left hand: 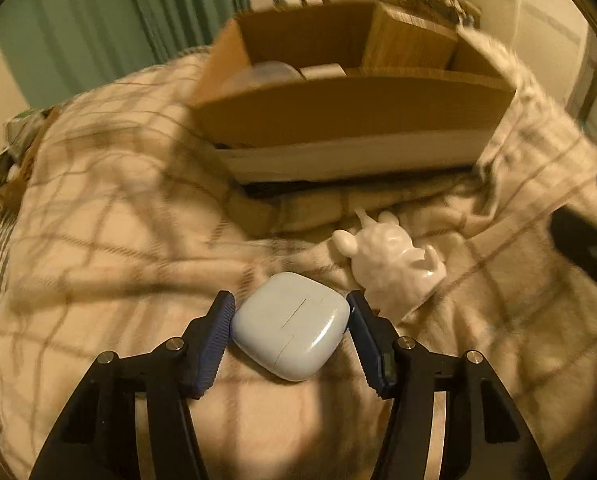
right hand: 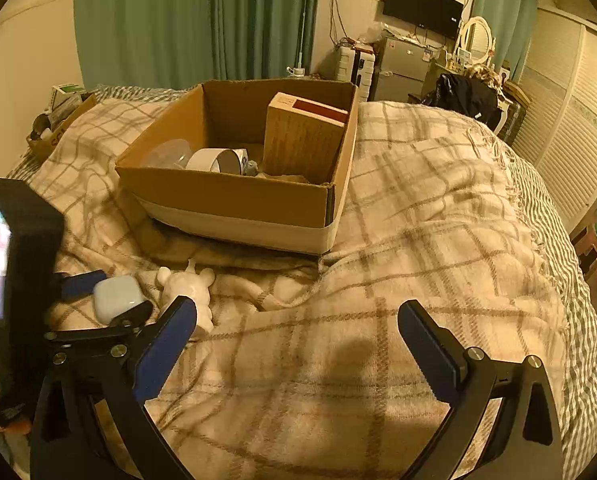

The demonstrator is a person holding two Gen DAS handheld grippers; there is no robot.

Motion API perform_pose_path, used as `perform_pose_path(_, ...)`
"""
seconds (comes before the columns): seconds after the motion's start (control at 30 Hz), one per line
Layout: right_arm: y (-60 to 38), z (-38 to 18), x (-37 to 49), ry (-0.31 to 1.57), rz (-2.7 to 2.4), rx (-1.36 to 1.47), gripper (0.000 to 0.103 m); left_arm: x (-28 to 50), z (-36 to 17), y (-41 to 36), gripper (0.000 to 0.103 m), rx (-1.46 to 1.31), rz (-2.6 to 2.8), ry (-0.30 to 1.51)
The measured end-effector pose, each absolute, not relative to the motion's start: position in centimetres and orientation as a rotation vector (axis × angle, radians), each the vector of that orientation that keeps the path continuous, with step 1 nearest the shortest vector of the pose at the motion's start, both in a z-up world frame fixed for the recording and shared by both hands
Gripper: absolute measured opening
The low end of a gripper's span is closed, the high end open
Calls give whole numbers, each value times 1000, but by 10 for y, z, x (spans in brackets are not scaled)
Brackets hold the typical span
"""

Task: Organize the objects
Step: 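Grasp the pale blue earbud case with the left gripper while the right gripper grasps the white figurine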

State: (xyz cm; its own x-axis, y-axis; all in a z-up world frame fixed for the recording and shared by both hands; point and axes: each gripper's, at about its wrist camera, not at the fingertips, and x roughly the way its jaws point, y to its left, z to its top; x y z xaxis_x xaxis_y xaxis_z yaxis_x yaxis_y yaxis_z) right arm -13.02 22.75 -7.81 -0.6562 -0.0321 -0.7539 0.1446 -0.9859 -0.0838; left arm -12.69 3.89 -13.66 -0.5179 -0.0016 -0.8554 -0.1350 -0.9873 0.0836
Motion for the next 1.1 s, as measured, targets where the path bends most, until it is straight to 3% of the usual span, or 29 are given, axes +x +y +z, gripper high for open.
perform_pose_path(0.3,190,-80,-135,327,-2646,1281,101,-117,-85,-11,59,-1340,2776,49)
perform_pose_path(0.57,146,-122,-168,416,-2505,1428,99,-127,-92,-41,59,-1324,2818,-10)
perform_pose_path(0.63,140,-134,-173,432,-2466,1474,91,-127,-97,-45,59,-1338,2804,-35)
perform_pose_path(0.8,138,-144,-174,427,-2428,1513,81,-127,-105,-46,59,-1365,2784,-52)
perform_pose_path(0.87,138,-146,-174,412,-2410,1522,69,-126,-105,-44,59,-1360,2784,-50)
perform_pose_path(0.93,138,-149,-172,407,-2387,1531,50,-123,-104,-43,59,-1357,2789,-58)
perform_pose_path(1.1,146,-135,-153,336,-2393,1472,47,-114,-97,-40,59,-1347,2797,-98)
